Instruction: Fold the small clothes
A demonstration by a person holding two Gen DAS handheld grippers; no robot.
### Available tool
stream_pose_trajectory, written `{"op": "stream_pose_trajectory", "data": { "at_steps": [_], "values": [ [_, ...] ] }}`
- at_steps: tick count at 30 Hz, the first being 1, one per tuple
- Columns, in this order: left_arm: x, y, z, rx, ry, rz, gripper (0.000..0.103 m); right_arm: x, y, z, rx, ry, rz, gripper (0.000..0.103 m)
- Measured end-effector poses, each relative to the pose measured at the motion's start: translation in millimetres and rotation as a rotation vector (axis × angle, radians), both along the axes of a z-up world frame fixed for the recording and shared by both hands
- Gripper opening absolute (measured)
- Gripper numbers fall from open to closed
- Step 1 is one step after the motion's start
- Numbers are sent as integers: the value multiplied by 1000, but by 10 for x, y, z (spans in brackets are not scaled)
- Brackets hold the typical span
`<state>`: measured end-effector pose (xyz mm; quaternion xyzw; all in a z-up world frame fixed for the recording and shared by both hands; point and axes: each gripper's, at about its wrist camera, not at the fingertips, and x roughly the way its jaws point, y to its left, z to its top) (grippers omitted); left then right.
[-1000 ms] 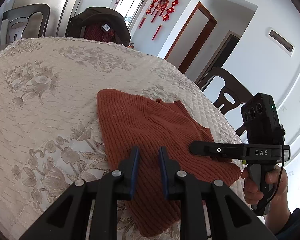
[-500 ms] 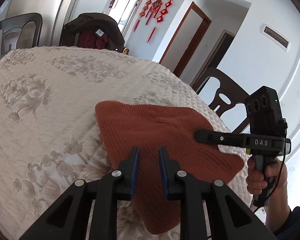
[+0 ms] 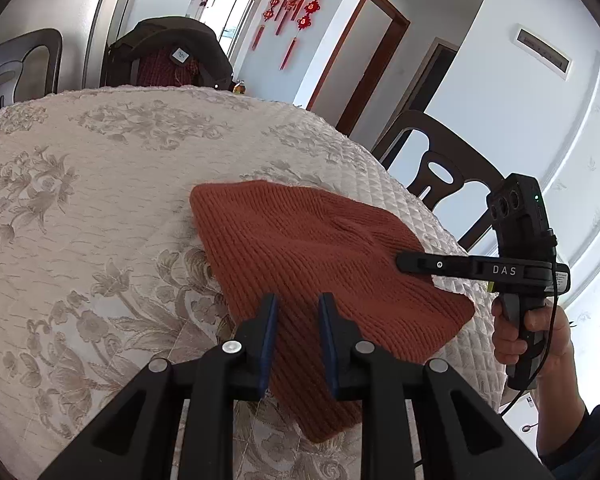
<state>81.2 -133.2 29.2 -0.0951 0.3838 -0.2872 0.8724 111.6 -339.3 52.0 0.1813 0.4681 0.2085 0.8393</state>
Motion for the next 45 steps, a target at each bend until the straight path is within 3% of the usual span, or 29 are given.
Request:
{"op": "stream_pose_trajectory", "data": {
  "at_steps": [3,7,11,14,16,20,26,31,33,37,40,43,45],
  "values": [
    [-76,5,62,20,-26,-12,23,-99,5,216,-58,-75,-11,15],
    [-187,-37,38,27,-10,-62,23,-333,94,371,-51,-153,56,15],
    [-261,-154,9,66,-28,-88,28,-552,324,214,-190,-138,149,15],
    [-246,-255,-47,97,-26,-98,29,-599,270,-9,-323,-130,118,15],
    [-260,-297,-31,128,-45,-102,29,-573,180,-13,-269,-116,92,15],
    [-223,-242,27,113,-32,-88,29,-578,242,65,-319,-140,102,15],
    [-30,-216,71,109,-52,-34,29,-518,240,292,-255,-226,54,15],
    [59,-284,-79,134,-58,-21,29,-234,274,-12,-321,-161,41,15],
    [54,-285,-71,138,-58,-21,29,-160,185,-18,-264,-142,19,15],
    [117,-264,29,116,-30,-15,29,-125,230,48,-285,-147,24,15],
    [239,-290,89,146,-59,27,29,-76,202,177,-236,-187,1,15],
    [406,-321,-55,162,-25,50,30,48,211,138,-251,-183,-21,15],
    [440,-338,-161,163,-19,57,33,166,211,-41,-289,-123,-18,16]
  ]
}}
